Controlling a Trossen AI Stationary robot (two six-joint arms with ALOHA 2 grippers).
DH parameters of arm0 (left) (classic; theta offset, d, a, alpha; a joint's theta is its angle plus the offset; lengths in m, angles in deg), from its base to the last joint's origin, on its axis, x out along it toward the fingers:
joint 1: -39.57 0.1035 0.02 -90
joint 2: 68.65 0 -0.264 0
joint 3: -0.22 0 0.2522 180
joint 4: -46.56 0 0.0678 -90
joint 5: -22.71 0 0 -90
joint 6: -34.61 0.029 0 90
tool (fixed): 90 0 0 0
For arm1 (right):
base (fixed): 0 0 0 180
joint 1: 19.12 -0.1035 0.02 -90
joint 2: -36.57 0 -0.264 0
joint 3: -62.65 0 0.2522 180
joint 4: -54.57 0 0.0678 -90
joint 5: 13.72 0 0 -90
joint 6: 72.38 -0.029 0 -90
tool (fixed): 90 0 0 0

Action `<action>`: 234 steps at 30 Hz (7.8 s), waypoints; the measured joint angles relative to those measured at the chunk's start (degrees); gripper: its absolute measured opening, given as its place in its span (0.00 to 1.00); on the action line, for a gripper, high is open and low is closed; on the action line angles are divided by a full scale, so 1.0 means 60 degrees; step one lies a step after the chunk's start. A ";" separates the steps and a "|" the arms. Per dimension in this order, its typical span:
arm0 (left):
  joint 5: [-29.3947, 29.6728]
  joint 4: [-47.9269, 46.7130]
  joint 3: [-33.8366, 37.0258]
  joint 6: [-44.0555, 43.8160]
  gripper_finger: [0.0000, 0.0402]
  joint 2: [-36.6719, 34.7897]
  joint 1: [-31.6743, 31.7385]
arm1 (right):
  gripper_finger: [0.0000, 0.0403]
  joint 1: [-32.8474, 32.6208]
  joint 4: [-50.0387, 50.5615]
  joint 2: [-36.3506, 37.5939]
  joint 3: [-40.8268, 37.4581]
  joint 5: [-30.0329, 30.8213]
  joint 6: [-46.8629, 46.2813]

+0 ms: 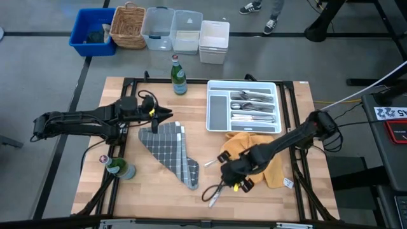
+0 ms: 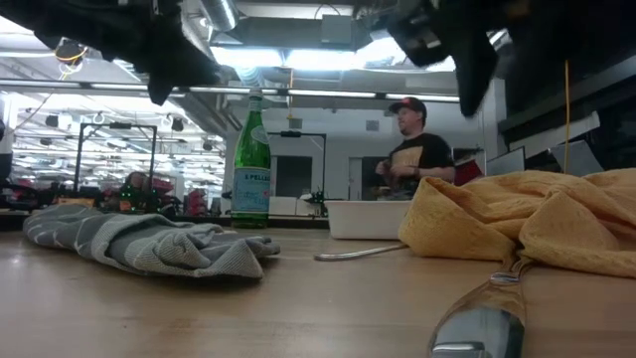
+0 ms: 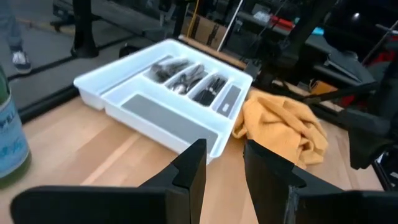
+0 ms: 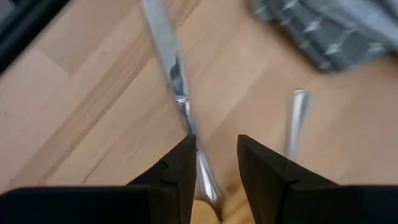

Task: Sort silverware
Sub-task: Put the silver knife into the cutlery tray

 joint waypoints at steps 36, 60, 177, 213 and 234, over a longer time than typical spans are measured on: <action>0.0000 -0.1046 0.0000 -0.0258 0.24 0.0000 0.0000 | 0.30 -0.0306 -0.1160 -0.2601 0.0020 -0.0228 0.0269; 0.0000 -0.1453 0.0000 -0.0193 0.24 0.0000 0.0000 | 0.12 -0.0304 -0.1064 -0.2752 0.0278 -0.0055 -0.0596; 0.0004 -0.1427 0.0000 0.0502 0.24 0.0000 0.0000 | 0.11 0.7197 0.8111 -0.0067 0.0998 0.0311 -0.0475; 0.0089 -0.1427 0.0000 0.0280 0.24 -0.0004 0.0011 | 0.11 0.8914 0.6204 0.0436 -0.0047 0.0169 0.1059; 0.0091 -0.2425 -0.0004 0.1489 0.24 -0.2816 0.0000 | 0.21 0.8888 0.3868 0.0433 -0.1932 0.0924 0.1026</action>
